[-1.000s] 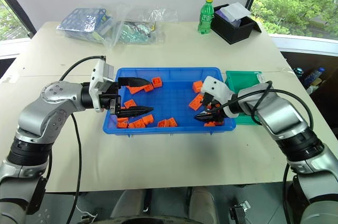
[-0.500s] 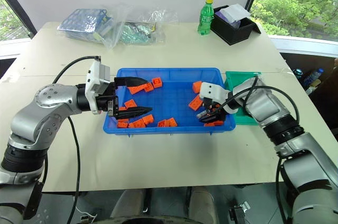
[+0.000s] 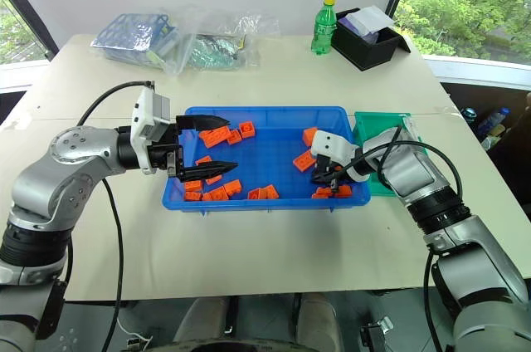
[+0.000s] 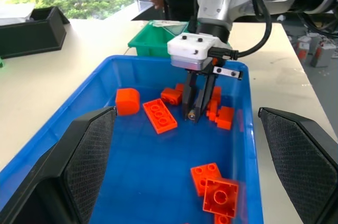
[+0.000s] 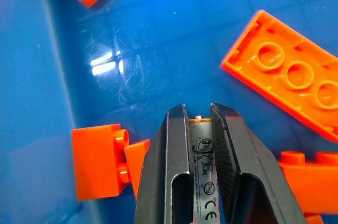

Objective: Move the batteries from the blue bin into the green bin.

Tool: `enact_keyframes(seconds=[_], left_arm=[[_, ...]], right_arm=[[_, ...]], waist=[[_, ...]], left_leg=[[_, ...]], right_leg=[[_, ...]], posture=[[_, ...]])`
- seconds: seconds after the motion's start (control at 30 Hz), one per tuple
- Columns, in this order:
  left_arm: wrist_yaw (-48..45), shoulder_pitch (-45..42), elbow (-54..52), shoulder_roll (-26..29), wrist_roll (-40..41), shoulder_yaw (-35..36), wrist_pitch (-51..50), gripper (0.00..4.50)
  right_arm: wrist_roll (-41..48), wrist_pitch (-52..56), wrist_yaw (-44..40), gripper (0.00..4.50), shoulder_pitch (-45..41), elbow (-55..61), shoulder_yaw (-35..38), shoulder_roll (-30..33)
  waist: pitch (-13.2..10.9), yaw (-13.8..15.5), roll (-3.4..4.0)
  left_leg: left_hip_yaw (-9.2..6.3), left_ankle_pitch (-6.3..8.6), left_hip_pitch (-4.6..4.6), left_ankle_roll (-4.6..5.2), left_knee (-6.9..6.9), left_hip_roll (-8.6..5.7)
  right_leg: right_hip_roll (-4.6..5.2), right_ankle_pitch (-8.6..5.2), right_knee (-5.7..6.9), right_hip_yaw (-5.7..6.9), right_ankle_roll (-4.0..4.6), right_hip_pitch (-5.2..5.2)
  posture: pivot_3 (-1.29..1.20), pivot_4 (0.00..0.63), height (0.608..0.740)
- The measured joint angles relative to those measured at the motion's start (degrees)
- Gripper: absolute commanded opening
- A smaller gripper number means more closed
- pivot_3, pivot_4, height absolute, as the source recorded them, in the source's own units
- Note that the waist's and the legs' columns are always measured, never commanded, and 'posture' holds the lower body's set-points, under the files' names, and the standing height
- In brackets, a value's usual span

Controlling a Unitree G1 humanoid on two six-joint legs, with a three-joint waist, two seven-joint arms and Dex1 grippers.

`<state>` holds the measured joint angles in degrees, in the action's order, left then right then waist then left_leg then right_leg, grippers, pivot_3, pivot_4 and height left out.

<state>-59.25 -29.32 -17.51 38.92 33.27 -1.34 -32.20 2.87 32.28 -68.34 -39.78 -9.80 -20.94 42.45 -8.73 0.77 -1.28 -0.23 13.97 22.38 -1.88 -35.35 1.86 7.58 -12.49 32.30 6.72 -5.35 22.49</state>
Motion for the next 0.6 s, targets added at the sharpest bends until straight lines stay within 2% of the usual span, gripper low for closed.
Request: enact_keyframes(seconds=[0.3,0.4,0.6], left_arm=[[-1.76,-0.95,2.02,-1.74,-0.32,-1.76,0.65,4.5],[-2.11,-0.71,2.38,-1.72,-0.44,-1.98,1.31,4.5],[-2.78,-0.27,3.64,-0.65,-0.67,-1.56,1.76,4.5]], right_arm=[[6.37,16.26,14.39,0.04,-1.55,9.8,17.14,-3.11],[6.55,22.4,21.02,0.04,-1.29,13.94,23.24,-1.65],[5.06,29.27,29.13,0.04,7.89,20.86,29.19,1.59]], waist=[[-0.02,0.09,0.03],[0.0,0.26,0.01],[0.04,0.03,-0.04]], left_leg=[[-0.01,0.0,0.01,0.0,0.01,0.0],[-0.03,0.0,0.01,0.0,0.0,-0.01],[-0.01,0.0,0.01,0.0,0.02,0.0]], right_leg=[[0.01,0.02,0.05,0.0,0.01,0.02],[0.01,0.13,0.05,0.0,0.19,0.0],[0.01,0.01,0.02,0.0,0.01,0.03]], posture=[[0.0,0.15,0.723],[0.0,0.15,0.723],[0.0,0.15,0.723]])
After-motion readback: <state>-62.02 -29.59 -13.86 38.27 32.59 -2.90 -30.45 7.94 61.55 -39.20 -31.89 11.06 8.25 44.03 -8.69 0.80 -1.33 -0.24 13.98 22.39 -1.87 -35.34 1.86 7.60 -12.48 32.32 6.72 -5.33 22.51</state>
